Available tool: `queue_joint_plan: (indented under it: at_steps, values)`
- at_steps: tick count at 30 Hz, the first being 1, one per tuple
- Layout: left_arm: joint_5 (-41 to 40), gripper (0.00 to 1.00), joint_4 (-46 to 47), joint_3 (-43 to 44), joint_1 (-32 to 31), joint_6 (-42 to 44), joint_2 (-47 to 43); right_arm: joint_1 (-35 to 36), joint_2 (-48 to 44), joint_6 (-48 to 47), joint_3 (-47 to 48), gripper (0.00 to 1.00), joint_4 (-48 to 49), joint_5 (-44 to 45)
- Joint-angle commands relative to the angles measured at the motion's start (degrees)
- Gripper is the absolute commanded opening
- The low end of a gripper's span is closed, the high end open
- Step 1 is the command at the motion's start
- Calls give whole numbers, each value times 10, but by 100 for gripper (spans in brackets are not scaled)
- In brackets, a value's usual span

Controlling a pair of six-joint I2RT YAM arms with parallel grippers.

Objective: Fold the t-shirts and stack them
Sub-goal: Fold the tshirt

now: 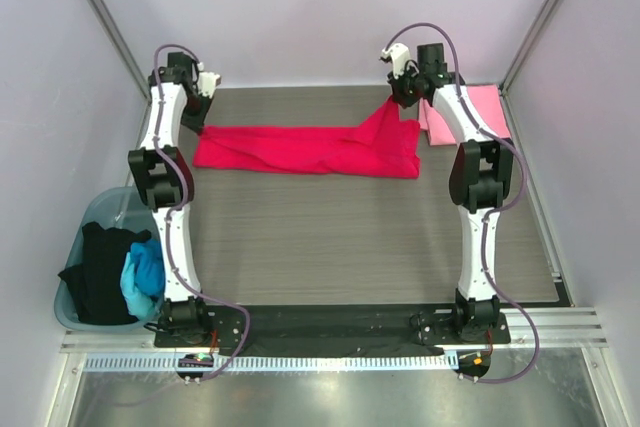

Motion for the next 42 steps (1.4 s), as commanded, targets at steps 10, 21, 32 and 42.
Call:
queue_joint_plan:
  at_steps: [10, 21, 32, 42]
  values:
    - [-106, 51, 82, -54, 0, -81, -97, 1, 20, 54, 51, 1, 50, 9]
    - [-49, 30, -42, -130, -13, -58, -67, 0, 22, 70, 57, 2, 52, -6]
    - [-73, 45, -36, -106, -13, -65, -18, 1, 21, 78, 47, 2, 53, -12]
    - [-63, 0, -39, -121, -20, -65, 7, -9, 27, 78, 38, 1, 53, 1]
